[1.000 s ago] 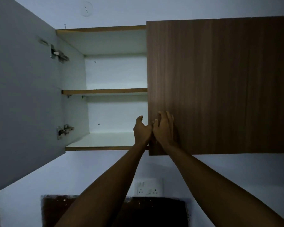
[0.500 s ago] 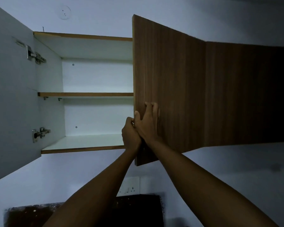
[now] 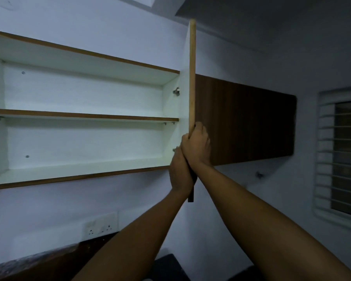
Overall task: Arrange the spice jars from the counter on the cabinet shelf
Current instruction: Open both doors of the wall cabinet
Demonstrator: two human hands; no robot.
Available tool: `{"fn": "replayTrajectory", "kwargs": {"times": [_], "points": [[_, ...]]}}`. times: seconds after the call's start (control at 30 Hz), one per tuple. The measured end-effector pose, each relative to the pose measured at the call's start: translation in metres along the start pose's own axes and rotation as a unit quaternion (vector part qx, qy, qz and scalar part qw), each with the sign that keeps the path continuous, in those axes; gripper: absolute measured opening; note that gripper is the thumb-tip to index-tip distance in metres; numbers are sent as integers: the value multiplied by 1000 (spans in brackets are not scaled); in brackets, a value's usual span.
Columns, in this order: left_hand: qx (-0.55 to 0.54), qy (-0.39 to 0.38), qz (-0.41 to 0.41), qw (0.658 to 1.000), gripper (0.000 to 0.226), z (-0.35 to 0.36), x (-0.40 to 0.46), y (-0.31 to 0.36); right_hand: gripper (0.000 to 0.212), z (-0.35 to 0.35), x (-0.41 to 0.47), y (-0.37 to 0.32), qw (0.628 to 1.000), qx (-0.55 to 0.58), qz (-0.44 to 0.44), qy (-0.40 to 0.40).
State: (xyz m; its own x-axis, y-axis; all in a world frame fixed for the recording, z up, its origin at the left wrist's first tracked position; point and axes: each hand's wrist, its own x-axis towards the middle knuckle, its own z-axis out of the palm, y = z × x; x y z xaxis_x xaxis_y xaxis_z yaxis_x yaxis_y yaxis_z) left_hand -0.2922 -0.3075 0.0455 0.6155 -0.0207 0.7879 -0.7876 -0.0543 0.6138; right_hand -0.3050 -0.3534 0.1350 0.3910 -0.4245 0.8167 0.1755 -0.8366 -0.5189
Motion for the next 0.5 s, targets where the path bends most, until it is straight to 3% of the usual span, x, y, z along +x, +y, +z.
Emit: {"fn": "replayTrajectory", "kwargs": {"times": [0.07,0.2,0.33,0.37,0.4,0.5], "points": [[1,-37,-9,999,54,13,-7,9,24,-12,1,15,1000,-11,13,14],[-3,-85,-10,996,35,32,-10,5,28,-16,7,38,998,-6,36,42],[15,-136,5,991,40,43,0,-12,45,-6,15,53,996,-1,50,74],[26,-144,6,989,33,48,0,-16,50,-5,18,58,995,2,56,79],[3,-155,17,988,26,55,-3,-17,58,-4,21,64,995,6,61,81],[-68,-160,-3,985,36,82,-3,-20,78,-3,33,88,992,6,82,93]]}}
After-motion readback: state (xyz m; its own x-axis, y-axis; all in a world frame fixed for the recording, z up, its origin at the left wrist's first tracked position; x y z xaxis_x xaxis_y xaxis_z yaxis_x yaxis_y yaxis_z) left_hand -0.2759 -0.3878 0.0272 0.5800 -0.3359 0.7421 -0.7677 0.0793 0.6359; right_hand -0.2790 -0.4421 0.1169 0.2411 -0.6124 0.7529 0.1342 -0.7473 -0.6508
